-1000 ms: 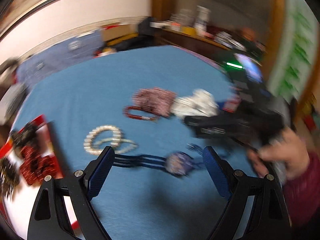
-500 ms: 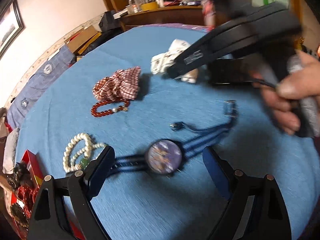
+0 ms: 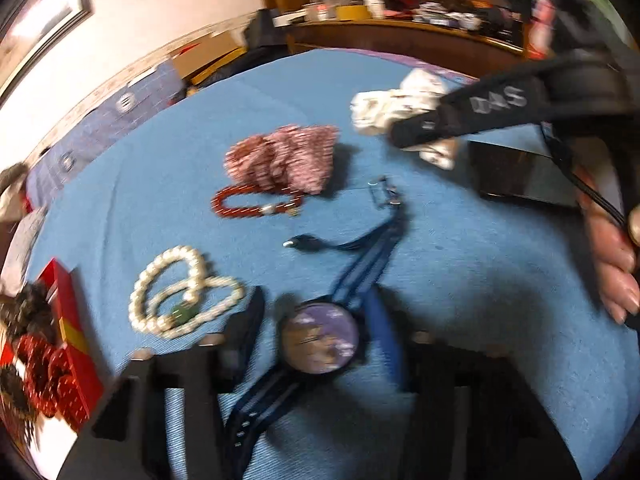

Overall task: Organize jewelry
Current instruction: 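Grasp the blue-strap watch by its face with the left gripper while the right holds the scrunchie, then lift the watch with the left gripper while the right keeps holding the cherry scrunchie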

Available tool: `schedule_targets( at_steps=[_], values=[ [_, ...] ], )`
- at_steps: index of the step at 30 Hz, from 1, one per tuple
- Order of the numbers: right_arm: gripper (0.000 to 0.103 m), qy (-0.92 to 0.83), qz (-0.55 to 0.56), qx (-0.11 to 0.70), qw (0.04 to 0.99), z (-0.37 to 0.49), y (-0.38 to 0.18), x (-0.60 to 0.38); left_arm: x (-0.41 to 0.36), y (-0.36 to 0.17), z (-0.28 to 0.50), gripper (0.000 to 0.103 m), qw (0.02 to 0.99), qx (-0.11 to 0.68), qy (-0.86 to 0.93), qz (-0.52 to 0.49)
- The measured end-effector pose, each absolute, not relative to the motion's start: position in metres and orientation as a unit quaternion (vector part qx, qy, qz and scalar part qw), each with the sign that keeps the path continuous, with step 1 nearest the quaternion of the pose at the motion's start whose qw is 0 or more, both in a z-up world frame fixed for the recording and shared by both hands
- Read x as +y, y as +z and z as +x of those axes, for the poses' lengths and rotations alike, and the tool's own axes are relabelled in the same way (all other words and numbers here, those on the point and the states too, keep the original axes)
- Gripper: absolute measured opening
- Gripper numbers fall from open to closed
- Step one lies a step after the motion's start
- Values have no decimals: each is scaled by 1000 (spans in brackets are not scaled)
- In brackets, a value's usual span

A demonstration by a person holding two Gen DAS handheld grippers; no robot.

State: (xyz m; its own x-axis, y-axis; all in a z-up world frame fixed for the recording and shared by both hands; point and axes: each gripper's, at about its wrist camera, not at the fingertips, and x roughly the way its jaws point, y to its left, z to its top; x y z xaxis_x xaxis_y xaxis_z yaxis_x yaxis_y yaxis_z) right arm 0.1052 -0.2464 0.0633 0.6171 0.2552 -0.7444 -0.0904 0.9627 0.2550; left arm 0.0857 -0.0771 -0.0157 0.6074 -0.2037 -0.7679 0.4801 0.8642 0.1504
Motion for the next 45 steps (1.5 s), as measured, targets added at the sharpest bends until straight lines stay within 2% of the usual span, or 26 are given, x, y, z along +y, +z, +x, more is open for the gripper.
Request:
schedule_targets(
  at_steps=[1,4,7,11,20,27,45],
  values=[
    [23,98,94,426,894,105,63,-245,-73,-16,88,62,878,405,-200,162],
    [23,107,85,423,896,102,65,-237,-70,-14,82,40,869,413,-230,144],
    [23,117,76,411,901,99,69,-232,-78,-14,74,40,875,393,-219,179],
    [23,123,74,389,910,94,75,-228,-69,-9,81,39,881,396,-213,148],
    [23,125,69,363,921,88,84,-221,-35,36,79,40,935,304,-173,64],
    [23,141,46,349,925,84,86,-204,-13,52,81,40,957,262,-120,29],
    [23,188,20,331,925,74,87,-182,-10,53,96,40,963,258,-52,52]
  ],
)
